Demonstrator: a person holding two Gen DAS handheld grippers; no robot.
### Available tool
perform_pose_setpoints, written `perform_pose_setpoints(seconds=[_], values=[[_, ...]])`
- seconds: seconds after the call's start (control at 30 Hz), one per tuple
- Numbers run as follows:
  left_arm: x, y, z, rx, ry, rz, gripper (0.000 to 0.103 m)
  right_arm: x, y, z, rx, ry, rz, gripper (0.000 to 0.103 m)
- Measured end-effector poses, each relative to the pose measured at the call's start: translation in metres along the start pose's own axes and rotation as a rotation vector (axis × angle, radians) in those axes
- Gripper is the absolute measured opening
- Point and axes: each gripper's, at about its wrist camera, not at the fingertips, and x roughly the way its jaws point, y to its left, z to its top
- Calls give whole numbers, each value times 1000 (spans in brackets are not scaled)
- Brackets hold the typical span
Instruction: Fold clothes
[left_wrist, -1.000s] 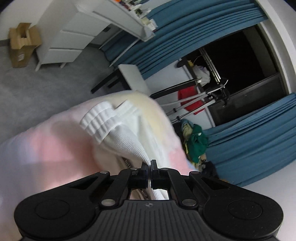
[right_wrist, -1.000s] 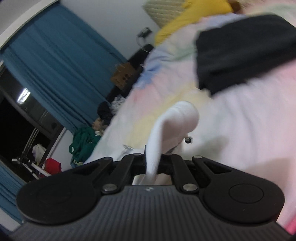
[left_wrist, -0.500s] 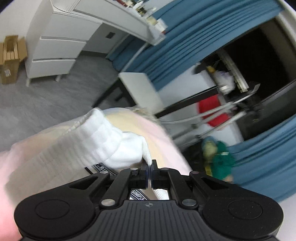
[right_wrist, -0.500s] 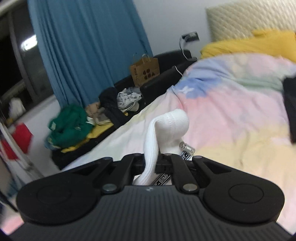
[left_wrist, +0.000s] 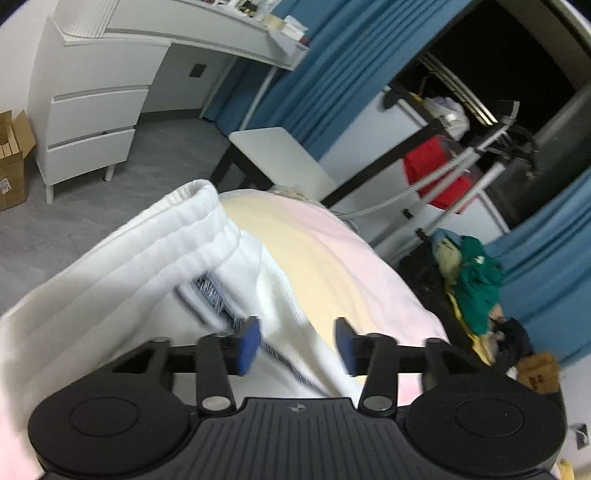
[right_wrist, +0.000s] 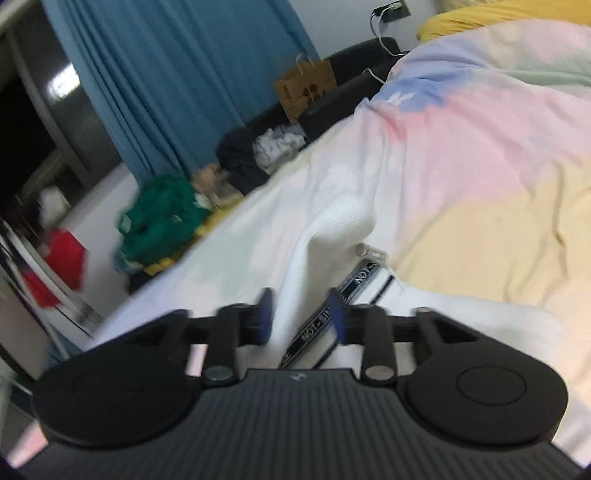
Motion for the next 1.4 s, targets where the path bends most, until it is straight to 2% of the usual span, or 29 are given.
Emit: perform_pose_setpoints(seconds=[0.03, 0.07, 0.1, 0.13, 0.2, 0.27, 0.33, 0.43, 0.53, 0.6, 0.7, 0.77, 0.8, 0.87, 0.93, 0.97, 1.0, 1.13, 1.27, 1.4], values=[[-16, 4, -7, -1, -7, -19, 65, -16, -5, -1, 23, -15, 17, 64], [-32, 8, -17, -14, -12, -36, 68, -33, -11, -5, 48, -22, 27, 66], [-48, 13, -26, -29, -18, -54, 78, -50, -17, -9, 73, -27, 35, 66], [-64, 19, -37, -48, -17, -67, 82, -65, -25, -13, 105, -22, 45, 66], [-95, 31, -60, -86, -15, -92, 84, -90, -39, -26, 181, 4, 64, 66], [-116, 45, -79, -133, -6, -100, 90, -108, -53, -37, 255, 45, 64, 66], [-132, 58, -88, -185, 44, -74, 92, -113, -62, -47, 328, 107, 52, 66], [-136, 82, -98, -336, 113, -72, 93, -120, -75, -62, 437, 203, 33, 66], [-129, 107, -106, -454, 156, -95, 93, -102, -81, -77, 515, 317, 89, 66], [-113, 116, -108, -474, 177, -95, 91, -88, -85, -87, 558, 387, 125, 66], [-91, 119, -105, -449, 149, -104, 89, -75, -78, -87, 515, 348, 145, 66], [-81, 111, -101, -388, 95, -88, 86, -67, -73, -87, 483, 319, 158, 65], [-76, 107, -99, -364, 71, -74, 81, -63, -72, -87, 478, 297, 159, 64], [-67, 102, -96, -338, 35, -50, 75, -55, -68, -85, 452, 267, 147, 55], [-61, 98, -96, -333, 4, -33, 61, -47, -69, -82, 421, 248, 127, 25], [-57, 96, -96, -331, -6, -26, 56, -43, -69, -80, 406, 238, 117, 20], [-56, 93, -95, -324, -9, -14, 45, -40, -70, -79, 407, 230, 121, 16], [-63, 84, -84, -309, -3, 12, 18, -43, -64, -75, 385, 187, 132, 13], [-92, 78, -60, -268, 19, -27, 14, -62, -60, -65, 407, 148, 160, 12], [-130, 75, -42, -302, 36, -52, 14, -88, -60, -63, 406, 151, 178, 12]])
